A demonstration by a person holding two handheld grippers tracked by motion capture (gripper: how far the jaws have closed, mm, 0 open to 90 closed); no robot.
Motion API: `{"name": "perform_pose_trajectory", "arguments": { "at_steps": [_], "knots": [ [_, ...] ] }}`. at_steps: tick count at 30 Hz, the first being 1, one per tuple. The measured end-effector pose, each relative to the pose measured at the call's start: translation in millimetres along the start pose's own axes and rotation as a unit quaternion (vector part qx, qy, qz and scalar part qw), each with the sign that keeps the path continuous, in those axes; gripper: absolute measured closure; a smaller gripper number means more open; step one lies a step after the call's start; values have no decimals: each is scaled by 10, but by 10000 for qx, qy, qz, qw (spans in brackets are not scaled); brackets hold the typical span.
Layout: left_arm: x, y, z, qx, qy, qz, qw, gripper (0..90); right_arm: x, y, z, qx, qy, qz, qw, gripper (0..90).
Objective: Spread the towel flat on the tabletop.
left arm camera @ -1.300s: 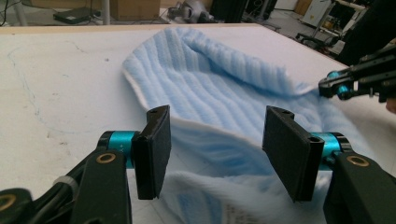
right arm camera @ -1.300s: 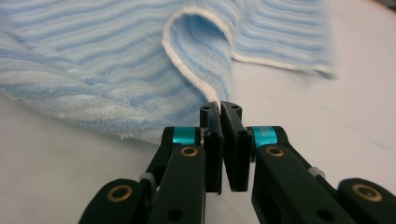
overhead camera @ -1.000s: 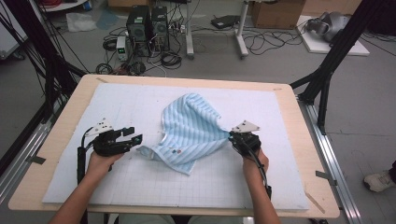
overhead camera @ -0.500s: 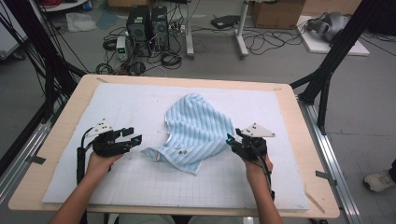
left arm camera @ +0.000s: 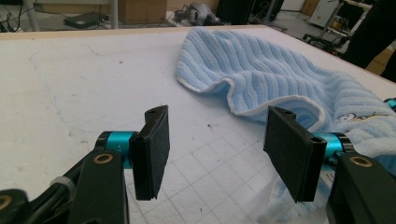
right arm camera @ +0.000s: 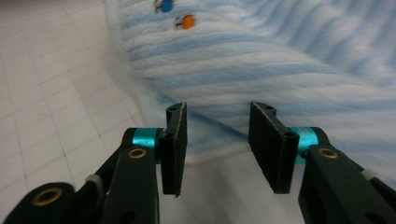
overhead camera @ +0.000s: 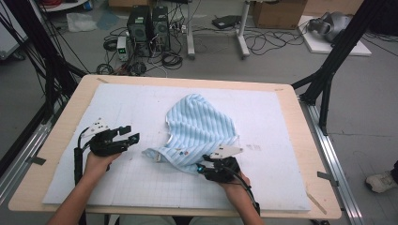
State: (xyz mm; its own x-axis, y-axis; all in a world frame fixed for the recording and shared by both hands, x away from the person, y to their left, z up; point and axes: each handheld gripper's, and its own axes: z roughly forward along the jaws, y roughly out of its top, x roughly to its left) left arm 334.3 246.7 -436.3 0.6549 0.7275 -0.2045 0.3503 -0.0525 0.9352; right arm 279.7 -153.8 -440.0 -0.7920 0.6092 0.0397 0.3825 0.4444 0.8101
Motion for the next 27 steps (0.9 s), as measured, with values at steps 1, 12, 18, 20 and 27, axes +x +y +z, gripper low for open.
{"name": "perform_pose_trajectory", "arguments": {
  "at_steps": [1,12,18,20,27],
  "knots": [
    [2,0,2,19,0,16,10000,410,21,5,64,42,74,55,9999,554],
    [-1,3,-22,31,25,13,10000,408,20,47,170,593,54,-227,9980,858],
    [26,-5,-38,20,73,-32,10000,408,-222,-82,-245,868,-373,-365,9949,857],
    [20,-6,-32,46,64,-9,10000,409,-324,-178,-457,832,-634,-285,9941,858],
    [-22,-9,8,97,42,8,9999,408,-457,-562,-926,977,-1144,-12,9886,833]
  ]
}}
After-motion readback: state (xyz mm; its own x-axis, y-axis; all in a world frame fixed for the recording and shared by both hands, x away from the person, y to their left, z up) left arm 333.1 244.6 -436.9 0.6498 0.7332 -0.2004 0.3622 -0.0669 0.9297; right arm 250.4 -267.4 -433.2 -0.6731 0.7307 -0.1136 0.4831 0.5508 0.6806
